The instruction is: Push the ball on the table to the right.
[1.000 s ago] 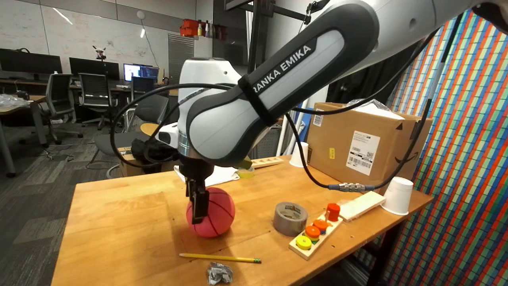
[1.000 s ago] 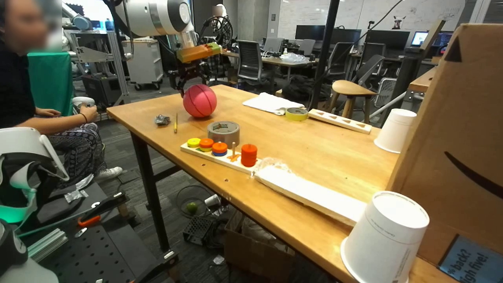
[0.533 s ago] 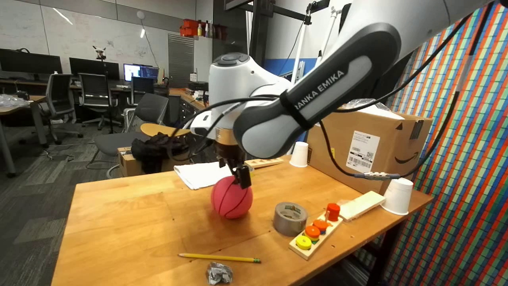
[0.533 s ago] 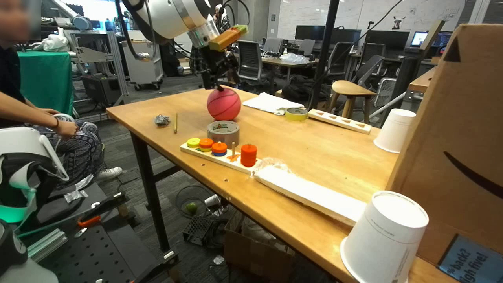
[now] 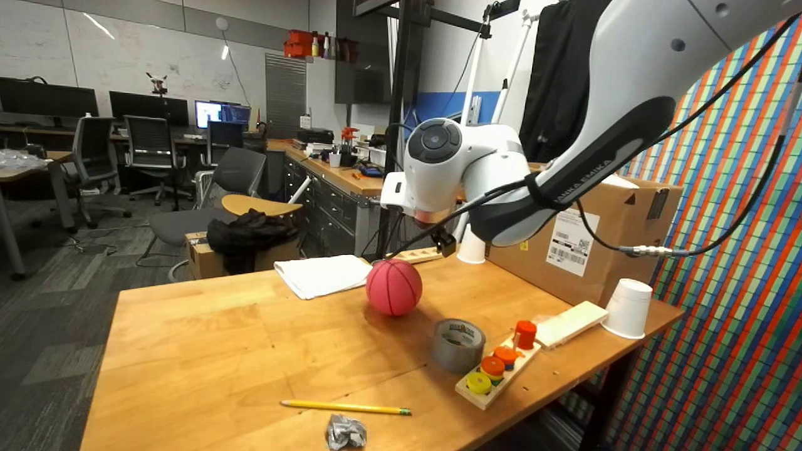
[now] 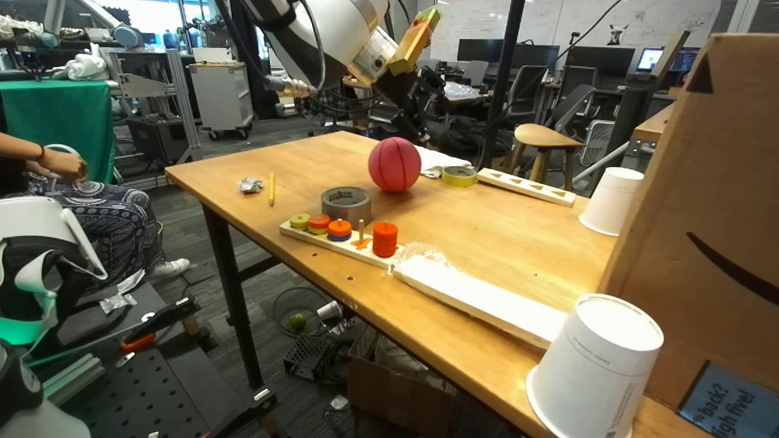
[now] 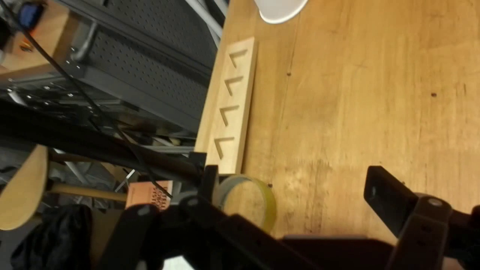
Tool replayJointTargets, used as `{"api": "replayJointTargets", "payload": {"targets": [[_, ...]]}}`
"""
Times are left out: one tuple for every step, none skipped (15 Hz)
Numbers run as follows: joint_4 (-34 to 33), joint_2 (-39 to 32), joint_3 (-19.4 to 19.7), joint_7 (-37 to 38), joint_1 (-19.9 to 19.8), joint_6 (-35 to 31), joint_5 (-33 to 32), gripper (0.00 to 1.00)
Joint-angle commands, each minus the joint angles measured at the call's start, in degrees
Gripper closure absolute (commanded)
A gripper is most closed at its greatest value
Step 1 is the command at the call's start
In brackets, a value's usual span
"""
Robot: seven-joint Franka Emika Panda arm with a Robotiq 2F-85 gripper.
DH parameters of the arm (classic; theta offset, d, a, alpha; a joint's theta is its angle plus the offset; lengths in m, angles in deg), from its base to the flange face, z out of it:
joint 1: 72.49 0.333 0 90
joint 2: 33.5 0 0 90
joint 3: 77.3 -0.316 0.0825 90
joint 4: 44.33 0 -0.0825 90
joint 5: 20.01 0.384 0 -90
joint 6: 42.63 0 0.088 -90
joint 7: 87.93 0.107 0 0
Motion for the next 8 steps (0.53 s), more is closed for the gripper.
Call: {"api": "replayJointTargets", "payload": {"targets": [[6.9,8.35,-3.27,15.64,-1.07,6.61,-15.7,0.0],[9.25,10.43,-4.48,19.97,-0.91,9.95,-18.5,0.0],[12.03,12.57,-6.27,22.02,-0.95,13.17,-16.68,0.0],[14.34,14.59,-7.73,22.01,-0.98,14.94,-13.32,0.0],[16.61,16.6,-9.21,21.74,-0.76,15.95,-9.16,0.0],[18.39,18.39,-10.46,20.88,-0.58,16.11,-4.41,0.0],[20.32,20.61,-11.56,20.17,-0.28,15.34,0.7,0.0],[21.74,22.2,-12.46,20.0,0.12,14.2,5.52,0.0]]}}
